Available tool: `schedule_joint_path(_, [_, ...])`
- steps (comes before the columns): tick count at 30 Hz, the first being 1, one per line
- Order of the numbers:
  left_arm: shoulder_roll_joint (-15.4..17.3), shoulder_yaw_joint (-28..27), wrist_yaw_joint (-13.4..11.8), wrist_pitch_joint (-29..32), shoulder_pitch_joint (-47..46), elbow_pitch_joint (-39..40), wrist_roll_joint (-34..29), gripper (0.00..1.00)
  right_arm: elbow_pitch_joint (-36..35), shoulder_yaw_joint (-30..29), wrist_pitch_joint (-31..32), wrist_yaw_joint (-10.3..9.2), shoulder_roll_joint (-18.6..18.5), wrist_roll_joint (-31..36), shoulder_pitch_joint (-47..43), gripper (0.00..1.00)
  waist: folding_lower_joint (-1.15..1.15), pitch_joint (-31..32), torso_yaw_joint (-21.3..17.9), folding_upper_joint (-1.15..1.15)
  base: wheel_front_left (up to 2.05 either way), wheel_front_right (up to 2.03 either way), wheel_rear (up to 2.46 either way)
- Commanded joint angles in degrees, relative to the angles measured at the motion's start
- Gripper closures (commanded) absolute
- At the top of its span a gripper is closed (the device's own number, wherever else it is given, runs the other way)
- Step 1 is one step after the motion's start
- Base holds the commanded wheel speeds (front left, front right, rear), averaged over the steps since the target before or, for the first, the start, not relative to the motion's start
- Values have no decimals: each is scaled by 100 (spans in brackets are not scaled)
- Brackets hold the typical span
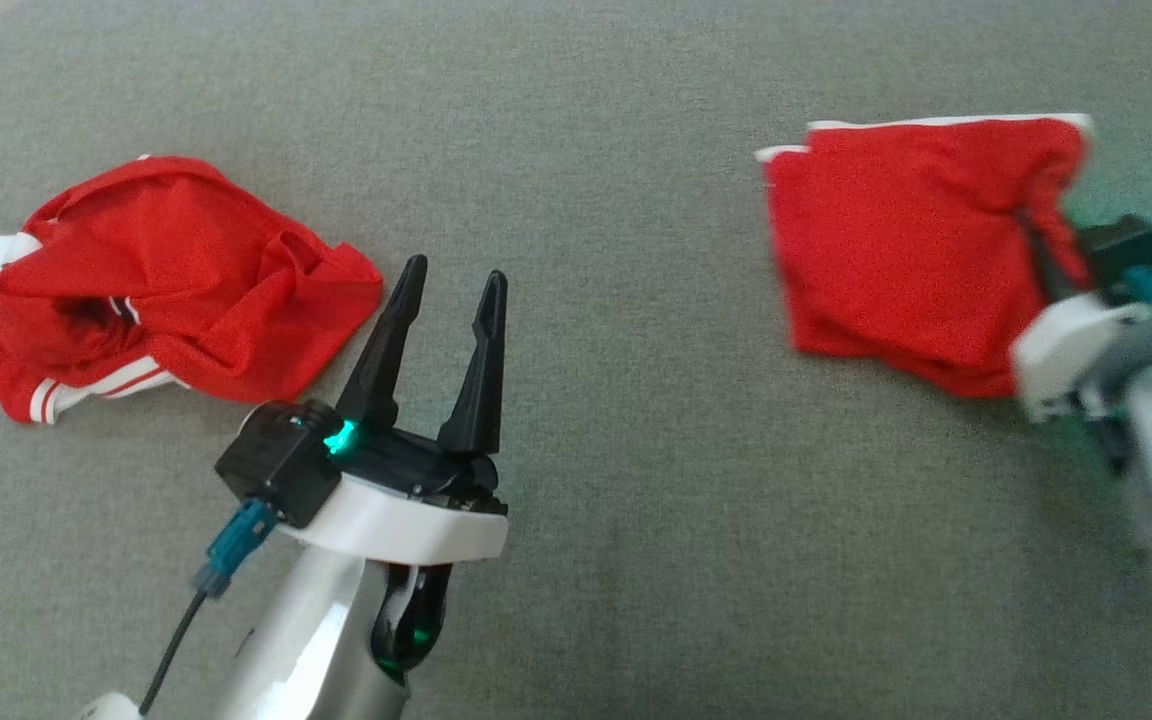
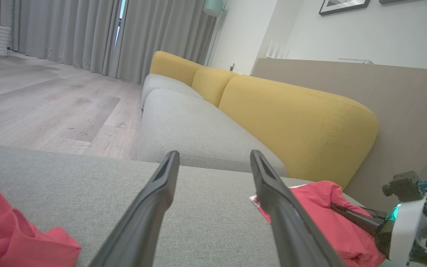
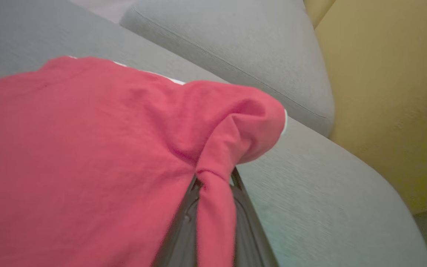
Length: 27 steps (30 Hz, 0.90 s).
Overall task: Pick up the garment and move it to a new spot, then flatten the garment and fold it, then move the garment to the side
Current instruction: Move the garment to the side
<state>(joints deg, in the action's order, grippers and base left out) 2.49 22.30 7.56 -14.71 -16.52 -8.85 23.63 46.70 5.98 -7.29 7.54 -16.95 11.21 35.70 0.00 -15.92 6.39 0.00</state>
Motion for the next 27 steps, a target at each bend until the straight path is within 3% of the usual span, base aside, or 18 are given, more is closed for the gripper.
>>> schedule_joint_path(1, [39,-186,-8,-29,-195,216,31,0,-170,191,29,-5,-229,-97,21,100,0,-22,16,0,0,0,0])
schedule_joint_path(9, [39,-171,-8,-29,-263,283,78,0,-162,979,294,-5,-1947,-787,-16,100,0,-295,189,0,0,0,0])
schedule_joint_path(13, [39,-166,-8,-29,-325,294,86,0,-164,1030,440,-5,-2568,-1037,71,100,0,-434,273,0,0,0,0])
schedule_joint_path(20, [39,-154,-8,-29,-410,306,99,0,-43,824,579,-5,-3131,-1147,183,100,0,-592,360,0,0,0,0])
schedule_joint_path(26, [39,-156,-8,-29,-463,300,99,0,74,600,542,-5,-3185,-1103,271,100,0,-647,381,0,0,0,0])
schedule_joint_path(27, [39,-158,-8,-29,-472,292,98,0,83,563,518,-5,-3174,-1075,286,68,0,-648,382,0,0,0,0])
